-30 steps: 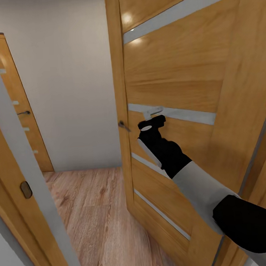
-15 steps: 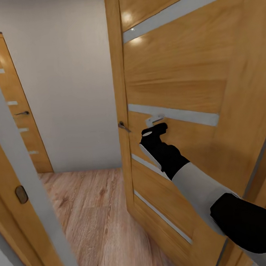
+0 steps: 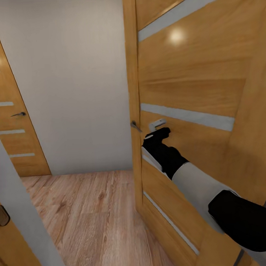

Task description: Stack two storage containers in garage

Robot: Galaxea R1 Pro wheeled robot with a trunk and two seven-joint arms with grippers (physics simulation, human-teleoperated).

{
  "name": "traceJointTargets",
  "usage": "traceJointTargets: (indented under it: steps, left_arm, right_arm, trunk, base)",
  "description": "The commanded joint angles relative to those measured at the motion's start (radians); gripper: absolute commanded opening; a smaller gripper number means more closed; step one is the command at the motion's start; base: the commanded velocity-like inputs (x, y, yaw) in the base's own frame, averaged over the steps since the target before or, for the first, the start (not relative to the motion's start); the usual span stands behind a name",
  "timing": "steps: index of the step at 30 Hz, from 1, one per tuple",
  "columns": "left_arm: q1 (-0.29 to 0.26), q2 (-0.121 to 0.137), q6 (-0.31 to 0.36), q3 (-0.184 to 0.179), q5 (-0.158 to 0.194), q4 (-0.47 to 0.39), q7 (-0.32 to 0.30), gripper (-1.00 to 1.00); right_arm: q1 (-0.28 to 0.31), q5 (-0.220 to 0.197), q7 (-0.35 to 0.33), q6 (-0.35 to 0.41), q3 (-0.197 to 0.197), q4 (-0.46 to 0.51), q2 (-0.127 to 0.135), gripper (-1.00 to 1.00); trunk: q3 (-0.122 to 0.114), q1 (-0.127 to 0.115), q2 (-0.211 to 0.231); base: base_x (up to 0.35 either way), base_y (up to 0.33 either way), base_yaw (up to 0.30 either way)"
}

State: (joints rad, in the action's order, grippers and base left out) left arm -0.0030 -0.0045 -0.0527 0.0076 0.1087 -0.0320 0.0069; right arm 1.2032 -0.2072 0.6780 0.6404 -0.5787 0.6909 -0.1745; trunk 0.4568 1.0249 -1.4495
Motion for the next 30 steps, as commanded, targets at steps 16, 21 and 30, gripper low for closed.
traceJointTargets:
  steps: [16,21,30]
  left_arm:
    - [0.000,-0.001,-0.004,0.000,0.008,0.000,0.001,1.00]
    - [0.000,-0.001,-0.004,0.000,0.008,0.000,0.001,1.00]
    - [0.000,-0.001,-0.004,0.001,0.009,0.000,0.001,1.00]
  right_arm:
    - [0.209,-0.060,0.073,0.006,0.010,-0.345,0.000,1.00]
    - [0.252,-0.101,0.078,0.001,0.012,-0.412,0.000,1.00]
    - [0.272,-0.106,0.085,-0.017,0.017,-0.388,0.000,1.00]
  trunk:
    - [0.001,0.000,0.000]
    - [0.001,0.000,0.000]
    - [0.001,0.000,0.000]
  base:
    - [0.003,0.000,0.000]
    - [0.000,0.000,0.000]
    - [0.000,0.000,0.000]
